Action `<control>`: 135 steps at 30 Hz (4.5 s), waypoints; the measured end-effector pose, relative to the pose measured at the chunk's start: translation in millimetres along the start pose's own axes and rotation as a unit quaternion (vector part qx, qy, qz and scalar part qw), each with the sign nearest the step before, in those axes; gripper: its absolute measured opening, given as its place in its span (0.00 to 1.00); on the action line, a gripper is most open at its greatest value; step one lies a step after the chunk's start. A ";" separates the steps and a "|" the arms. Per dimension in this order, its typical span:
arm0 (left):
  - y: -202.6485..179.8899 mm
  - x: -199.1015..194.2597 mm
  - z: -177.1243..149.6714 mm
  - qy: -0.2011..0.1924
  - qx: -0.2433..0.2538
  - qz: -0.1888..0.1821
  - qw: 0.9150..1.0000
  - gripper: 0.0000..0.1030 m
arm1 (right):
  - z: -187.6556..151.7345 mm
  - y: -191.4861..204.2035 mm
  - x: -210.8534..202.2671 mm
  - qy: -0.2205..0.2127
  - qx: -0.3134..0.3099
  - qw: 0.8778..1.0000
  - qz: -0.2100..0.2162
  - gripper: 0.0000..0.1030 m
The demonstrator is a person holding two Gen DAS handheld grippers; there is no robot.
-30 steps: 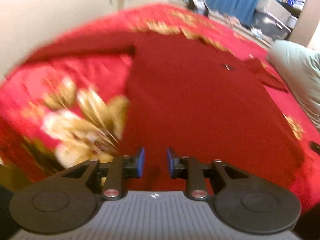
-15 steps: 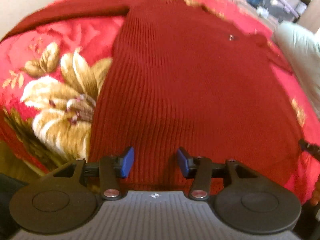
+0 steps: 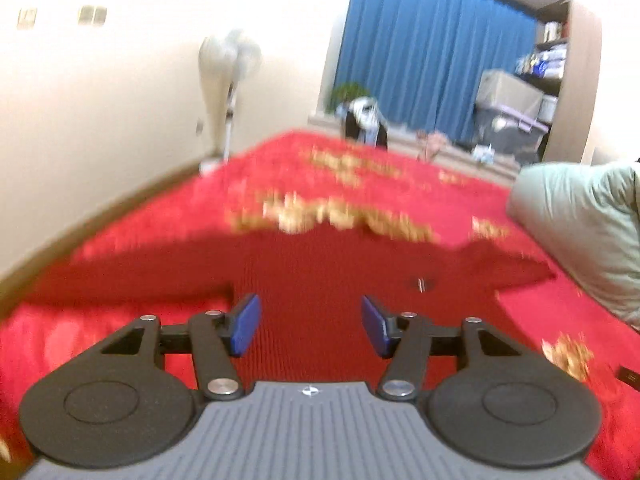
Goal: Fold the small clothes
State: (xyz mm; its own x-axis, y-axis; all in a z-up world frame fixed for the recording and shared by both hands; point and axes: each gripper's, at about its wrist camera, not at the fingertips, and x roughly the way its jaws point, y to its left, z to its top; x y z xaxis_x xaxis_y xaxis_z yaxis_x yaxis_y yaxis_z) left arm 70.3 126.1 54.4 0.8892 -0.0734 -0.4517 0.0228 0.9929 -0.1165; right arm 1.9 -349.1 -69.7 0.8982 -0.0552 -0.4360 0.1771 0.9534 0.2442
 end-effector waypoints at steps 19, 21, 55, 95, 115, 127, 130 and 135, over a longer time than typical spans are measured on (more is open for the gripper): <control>83.8 146.3 21.9 0.057 -0.002 0.063 0.996 0.58 | 105.0 71.4 4.3 -0.046 -0.066 0.994 0.072 0.43; 97.9 147.0 21.2 0.059 -0.023 0.079 0.995 0.51 | 117.2 86.6 23.7 -0.047 -0.075 0.992 0.087 0.43; 278.2 152.8 -13.8 0.125 -0.440 0.227 0.860 0.59 | 13.1 130.7 185.2 0.254 -0.111 0.959 0.064 0.43; 266.7 173.8 2.2 0.075 -0.392 0.307 0.864 0.12 | 11.3 140.6 190.4 0.245 -0.150 0.956 0.055 0.44; -4.8 201.0 58.1 0.001 0.003 -0.030 1.000 0.25 | -0.6 153.6 184.8 0.191 -0.213 0.956 0.071 0.20; 101.3 233.2 60.2 0.142 -0.193 0.111 0.965 0.25 | 11.5 141.5 176.5 0.163 -0.106 0.974 0.115 0.17; 108.1 232.3 61.4 0.157 -0.197 0.106 0.962 0.25 | 21.3 157.5 191.0 0.180 -0.054 0.971 0.147 0.18; 99.9 243.2 55.0 0.183 -0.174 0.078 0.965 0.25 | 30.8 191.2 237.7 0.202 0.056 0.965 0.155 0.41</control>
State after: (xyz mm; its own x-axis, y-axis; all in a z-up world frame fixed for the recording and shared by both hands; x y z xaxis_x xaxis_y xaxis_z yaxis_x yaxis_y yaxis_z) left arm 313.9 212.6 -18.4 0.6479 -0.0172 -0.7615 -0.3087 0.9080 -0.2831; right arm 261.7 -189.0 -100.0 0.6886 0.3689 -0.6243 -0.0113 0.8663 0.4995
